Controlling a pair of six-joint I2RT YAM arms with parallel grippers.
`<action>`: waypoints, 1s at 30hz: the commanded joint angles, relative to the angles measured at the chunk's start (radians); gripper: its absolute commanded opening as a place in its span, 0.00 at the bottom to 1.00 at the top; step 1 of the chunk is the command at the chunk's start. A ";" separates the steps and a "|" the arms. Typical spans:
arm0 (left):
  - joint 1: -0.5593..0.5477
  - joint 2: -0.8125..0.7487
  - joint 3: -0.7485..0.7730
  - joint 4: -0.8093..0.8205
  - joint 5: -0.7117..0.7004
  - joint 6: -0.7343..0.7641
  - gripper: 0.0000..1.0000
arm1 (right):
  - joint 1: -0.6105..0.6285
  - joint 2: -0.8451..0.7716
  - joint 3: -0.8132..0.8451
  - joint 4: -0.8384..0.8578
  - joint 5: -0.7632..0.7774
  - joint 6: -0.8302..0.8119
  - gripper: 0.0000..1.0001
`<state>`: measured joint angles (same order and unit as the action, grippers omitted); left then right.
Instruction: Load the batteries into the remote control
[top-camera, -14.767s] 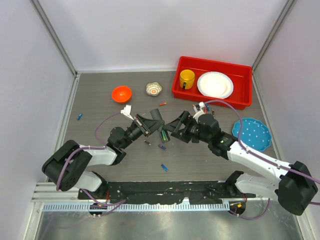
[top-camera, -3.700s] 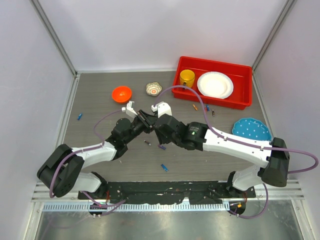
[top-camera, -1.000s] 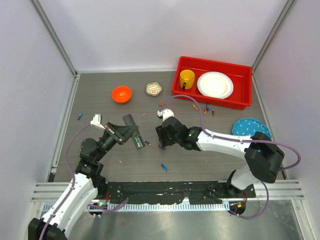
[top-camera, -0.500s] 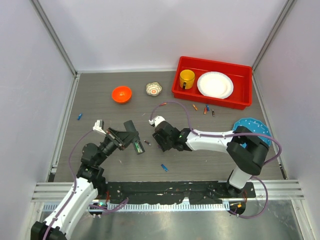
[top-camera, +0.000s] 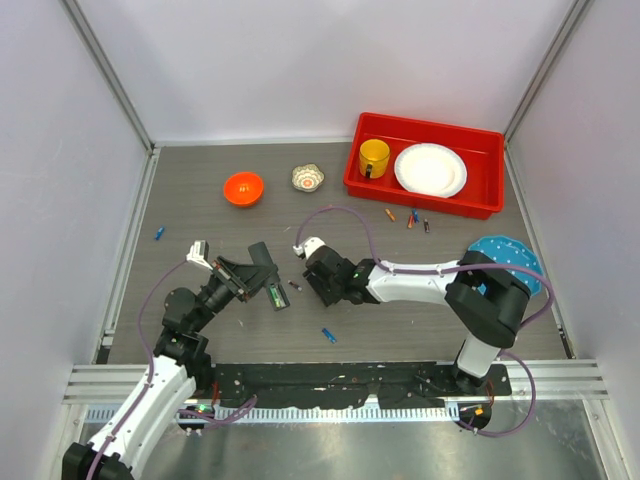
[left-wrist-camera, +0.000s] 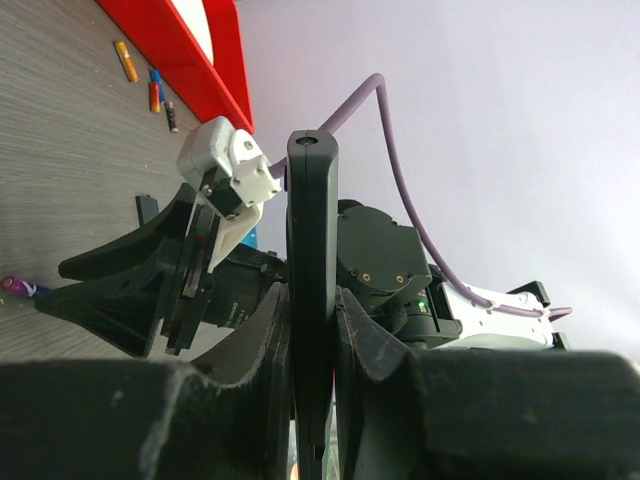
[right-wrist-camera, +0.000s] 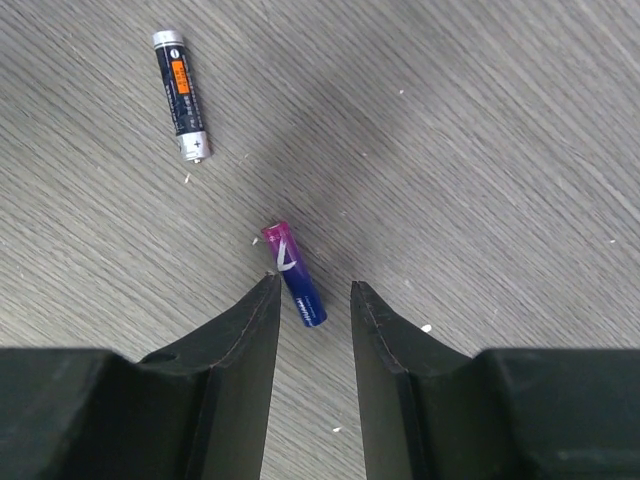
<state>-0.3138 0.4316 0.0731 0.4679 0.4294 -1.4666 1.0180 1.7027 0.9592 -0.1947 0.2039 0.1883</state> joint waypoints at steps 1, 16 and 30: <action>0.004 0.002 -0.006 0.081 0.028 0.000 0.00 | 0.011 0.025 0.036 0.003 0.005 -0.012 0.40; 0.004 0.032 -0.027 0.140 0.039 -0.001 0.00 | 0.013 0.031 0.006 0.009 0.046 0.039 0.20; 0.004 0.159 -0.025 0.290 0.009 0.023 0.00 | -0.139 -0.084 -0.071 -0.156 0.163 0.298 0.01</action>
<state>-0.3138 0.5411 0.0513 0.6052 0.4450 -1.4574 0.8745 1.6413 0.8852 -0.2756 0.3061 0.4152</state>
